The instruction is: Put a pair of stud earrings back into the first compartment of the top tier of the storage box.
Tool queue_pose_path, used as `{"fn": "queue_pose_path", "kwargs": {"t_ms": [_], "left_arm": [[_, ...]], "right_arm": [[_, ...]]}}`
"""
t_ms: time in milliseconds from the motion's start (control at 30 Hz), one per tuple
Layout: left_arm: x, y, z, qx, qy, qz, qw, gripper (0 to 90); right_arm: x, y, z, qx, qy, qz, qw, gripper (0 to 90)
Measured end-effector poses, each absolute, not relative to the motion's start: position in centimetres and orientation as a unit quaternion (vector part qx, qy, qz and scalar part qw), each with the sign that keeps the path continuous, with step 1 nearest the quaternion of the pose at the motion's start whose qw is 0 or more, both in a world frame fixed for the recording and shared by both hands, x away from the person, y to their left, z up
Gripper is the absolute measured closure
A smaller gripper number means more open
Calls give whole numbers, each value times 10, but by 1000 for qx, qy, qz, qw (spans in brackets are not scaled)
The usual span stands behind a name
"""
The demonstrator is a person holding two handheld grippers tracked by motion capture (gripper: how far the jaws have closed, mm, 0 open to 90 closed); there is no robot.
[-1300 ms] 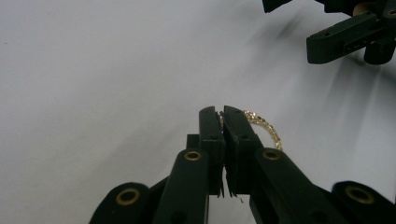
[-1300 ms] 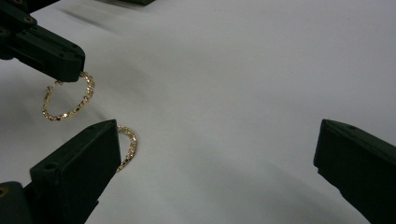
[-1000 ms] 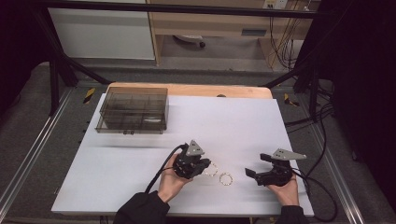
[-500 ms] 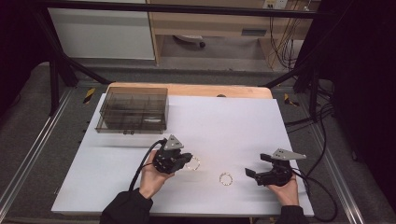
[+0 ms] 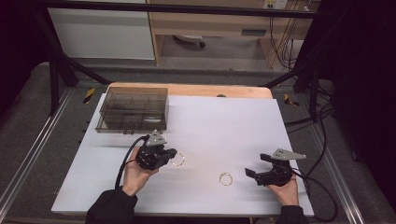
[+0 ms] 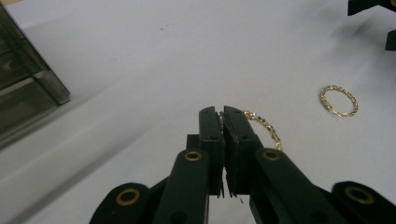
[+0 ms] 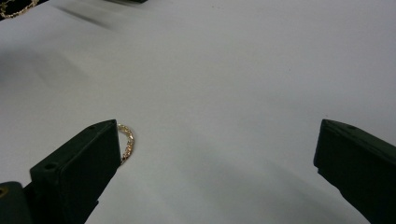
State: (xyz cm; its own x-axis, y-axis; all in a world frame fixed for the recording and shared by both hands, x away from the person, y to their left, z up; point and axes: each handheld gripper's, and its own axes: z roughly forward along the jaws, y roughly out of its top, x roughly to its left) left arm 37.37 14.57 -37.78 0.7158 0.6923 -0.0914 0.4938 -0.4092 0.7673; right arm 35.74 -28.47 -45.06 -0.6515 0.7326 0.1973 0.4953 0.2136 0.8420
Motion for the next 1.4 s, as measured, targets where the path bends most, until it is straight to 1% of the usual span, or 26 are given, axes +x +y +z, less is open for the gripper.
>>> {"fn": "queue_pose_path", "kwargs": {"t_ms": [167,500,833,1400], "left_arm": [[375,163,-372,832,366,136,395,861],[380,201,-357,812,392,146,407,861],[391,240,-339,800,416,167,399,861],[420,276,-326,784,448,194,384,861]], "right_arm": [[358,-284,-451,400,770,483,123,11],[357,-284,-451,400,769,483,123,10],[358,-284,-451,400,769,484,123,10],[358,-284,-451,400,769,484,123,10]]}}
